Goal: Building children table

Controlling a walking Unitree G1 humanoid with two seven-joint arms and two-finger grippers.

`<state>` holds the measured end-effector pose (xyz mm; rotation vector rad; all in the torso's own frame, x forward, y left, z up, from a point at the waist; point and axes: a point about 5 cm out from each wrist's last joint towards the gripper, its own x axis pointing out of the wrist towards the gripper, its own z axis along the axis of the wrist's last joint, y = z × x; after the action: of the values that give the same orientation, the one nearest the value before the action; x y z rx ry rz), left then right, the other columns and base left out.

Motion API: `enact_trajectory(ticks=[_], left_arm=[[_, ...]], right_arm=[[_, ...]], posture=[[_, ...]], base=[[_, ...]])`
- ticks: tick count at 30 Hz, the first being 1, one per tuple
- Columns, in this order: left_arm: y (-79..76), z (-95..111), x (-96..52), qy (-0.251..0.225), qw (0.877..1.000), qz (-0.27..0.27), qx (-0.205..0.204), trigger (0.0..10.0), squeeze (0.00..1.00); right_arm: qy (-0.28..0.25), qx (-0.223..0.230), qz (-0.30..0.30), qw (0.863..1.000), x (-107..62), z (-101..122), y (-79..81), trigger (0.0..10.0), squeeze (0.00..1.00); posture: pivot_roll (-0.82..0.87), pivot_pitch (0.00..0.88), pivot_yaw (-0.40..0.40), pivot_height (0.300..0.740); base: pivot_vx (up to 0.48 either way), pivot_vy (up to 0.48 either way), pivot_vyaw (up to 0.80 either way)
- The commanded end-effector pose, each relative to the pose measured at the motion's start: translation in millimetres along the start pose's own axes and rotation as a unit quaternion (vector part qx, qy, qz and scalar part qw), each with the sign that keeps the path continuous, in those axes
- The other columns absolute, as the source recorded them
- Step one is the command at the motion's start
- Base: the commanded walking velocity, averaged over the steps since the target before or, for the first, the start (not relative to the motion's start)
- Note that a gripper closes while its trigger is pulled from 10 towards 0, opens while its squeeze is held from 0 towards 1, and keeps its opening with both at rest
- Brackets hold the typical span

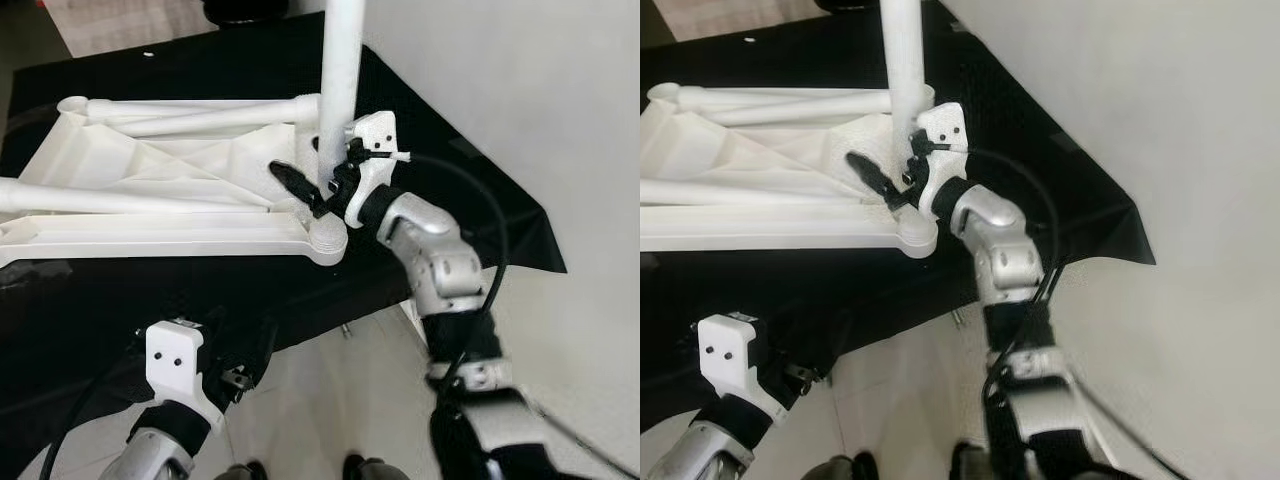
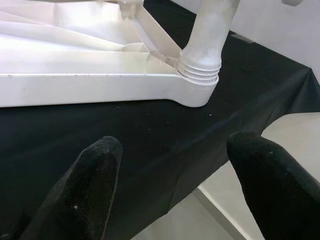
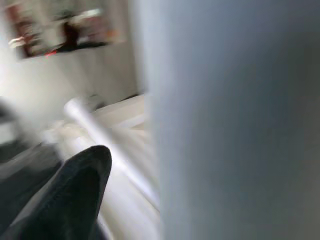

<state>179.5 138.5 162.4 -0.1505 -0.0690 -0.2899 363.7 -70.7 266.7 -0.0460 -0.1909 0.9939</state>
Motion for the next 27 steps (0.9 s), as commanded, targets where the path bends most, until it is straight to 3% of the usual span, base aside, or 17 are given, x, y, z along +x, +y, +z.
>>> enact_trajectory(ticks=[1,2,5,6,16,17,27], left_arm=[[-0.1,-3,-1.8,0.006,1.0,0.006,-0.003,10.0,0.0],[-0.2,-2,-2.1,0.006,1.0,0.007,-0.003,10.0,0.0],[-0.4,-2,-2.5,0.005,1.0,0.008,-0.004,10.0,0.0],[-0.4,-2,-2.9,0.005,1.0,0.008,-0.004,10.0,0.0],[-0.4,-2,-4.0,0.008,1.0,0.009,-0.005,10.0,0.0],[-0.4,-2,-4.2,0.008,1.0,0.009,-0.005,10.0,0.0],[-0.3,-2,-3.9,0.008,1.0,0.009,-0.007,10.0,0.0]], right_arm=[[-0.005,0.002,0.048,0.999,6.3,-2,8.4,10.0,0.19],[-0.005,0.004,0.074,0.997,6.9,1,6.9,10.0,0.0],[-0.004,-0.013,0.112,0.994,9.4,8,2.2,10.0,0.0],[-0.007,-0.022,0.162,0.987,12.5,14,1.9,10.0,0.0],[-0.005,-0.014,0.258,0.966,22.4,18,7.4,9.9,0.0],[-0.006,-0.011,0.269,0.963,22.8,17,8.2,0.1,0.0],[-0.01,-0.012,0.274,0.962,20.4,18,4.2,0.0,0.0]], posture=[[0.04,0.241,-0.05,0.74],[0.04,0.243,-0.051,0.74],[0.04,0.243,-0.051,0.74],[0.04,0.245,-0.05,0.74],[0.05,0.25,-0.047,0.74],[0.05,0.25,-0.047,0.74],[0.04,0.25,-0.043,0.74]], base=[[0.0,0.0,0.0],[0.0,0.0,0.0],[0.0,0.0,0.0],[0.0,0.0,0.0],[0.0,0.0,0.0],[0.0,0.0,0.0],[0.0,0.0,0.0]])
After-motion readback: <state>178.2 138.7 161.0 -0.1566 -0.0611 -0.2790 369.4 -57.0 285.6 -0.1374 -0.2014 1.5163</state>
